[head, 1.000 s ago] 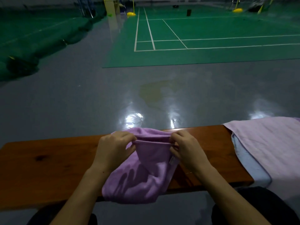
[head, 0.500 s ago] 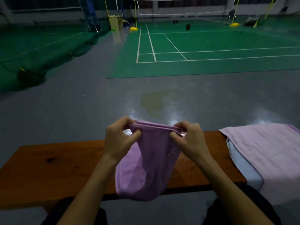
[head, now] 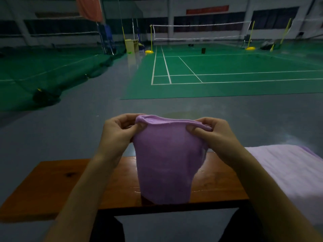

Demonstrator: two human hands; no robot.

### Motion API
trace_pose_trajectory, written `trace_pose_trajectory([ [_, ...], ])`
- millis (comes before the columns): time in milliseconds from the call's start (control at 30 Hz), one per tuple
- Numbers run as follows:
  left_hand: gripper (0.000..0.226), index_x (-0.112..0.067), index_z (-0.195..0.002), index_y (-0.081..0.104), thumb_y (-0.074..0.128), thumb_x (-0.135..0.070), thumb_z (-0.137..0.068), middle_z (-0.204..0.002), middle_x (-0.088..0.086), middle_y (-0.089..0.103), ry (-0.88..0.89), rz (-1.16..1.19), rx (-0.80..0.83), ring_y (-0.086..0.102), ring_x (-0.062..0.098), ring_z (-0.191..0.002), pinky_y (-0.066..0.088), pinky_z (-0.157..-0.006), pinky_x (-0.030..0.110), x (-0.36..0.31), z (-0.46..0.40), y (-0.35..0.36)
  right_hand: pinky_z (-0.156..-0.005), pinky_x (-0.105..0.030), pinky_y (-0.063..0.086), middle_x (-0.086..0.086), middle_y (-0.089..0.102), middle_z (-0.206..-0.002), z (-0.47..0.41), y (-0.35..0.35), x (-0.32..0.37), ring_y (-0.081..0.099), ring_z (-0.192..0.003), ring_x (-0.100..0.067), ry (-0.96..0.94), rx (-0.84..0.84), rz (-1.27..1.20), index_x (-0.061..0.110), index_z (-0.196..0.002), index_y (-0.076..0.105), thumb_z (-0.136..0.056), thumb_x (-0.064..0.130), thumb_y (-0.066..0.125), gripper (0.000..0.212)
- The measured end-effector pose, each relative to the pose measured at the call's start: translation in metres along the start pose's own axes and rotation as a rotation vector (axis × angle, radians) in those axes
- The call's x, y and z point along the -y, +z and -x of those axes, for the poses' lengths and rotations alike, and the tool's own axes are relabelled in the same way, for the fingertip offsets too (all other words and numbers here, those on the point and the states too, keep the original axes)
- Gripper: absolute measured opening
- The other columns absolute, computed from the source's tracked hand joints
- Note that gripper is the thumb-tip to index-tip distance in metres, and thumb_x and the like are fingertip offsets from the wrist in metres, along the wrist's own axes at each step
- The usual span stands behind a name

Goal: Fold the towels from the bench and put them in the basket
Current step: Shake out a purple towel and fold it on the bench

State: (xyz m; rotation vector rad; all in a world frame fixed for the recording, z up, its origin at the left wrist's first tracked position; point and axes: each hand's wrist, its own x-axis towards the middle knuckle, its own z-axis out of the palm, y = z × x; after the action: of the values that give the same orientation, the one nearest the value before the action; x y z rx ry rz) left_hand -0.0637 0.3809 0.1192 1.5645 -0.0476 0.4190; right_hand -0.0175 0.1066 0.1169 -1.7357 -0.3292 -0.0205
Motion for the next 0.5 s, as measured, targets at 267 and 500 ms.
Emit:
trace_pose_trajectory([
  [267,0.027,-0.011,-0.112,0.077,0.076,-0.02,-0.087,-0.107,0.009,0.08,-0.014,0.127,0.038,0.077,0.023,-0.096,0.063,-0.073,0.031,-0.007,0.014,-0.004,-0.068,-0.034,0.06,-0.016,0.077,-0.089,0.018,-0.014,0.02,0.074,-0.077,-0.022,-0.035,0.043,-0.047,0.007,-0.095,0.079,-0.083,0.028,0.083,0.025],
  [500,0.022,-0.017,-0.102,0.079,0.084,-0.032,-0.087,-0.097,0.0,0.078,-0.044,-0.239,-0.104,0.075,0.02,-0.093,0.061,-0.059,0.034,0.091,-0.015,0.001,-0.051,-0.026,0.051,0.0,0.073,-0.069,-0.025,0.016,-0.076,0.064,-0.06,-0.008,0.064,-0.052,0.112,0.011,-0.087,0.078,-0.084,0.021,0.088,0.014],
])
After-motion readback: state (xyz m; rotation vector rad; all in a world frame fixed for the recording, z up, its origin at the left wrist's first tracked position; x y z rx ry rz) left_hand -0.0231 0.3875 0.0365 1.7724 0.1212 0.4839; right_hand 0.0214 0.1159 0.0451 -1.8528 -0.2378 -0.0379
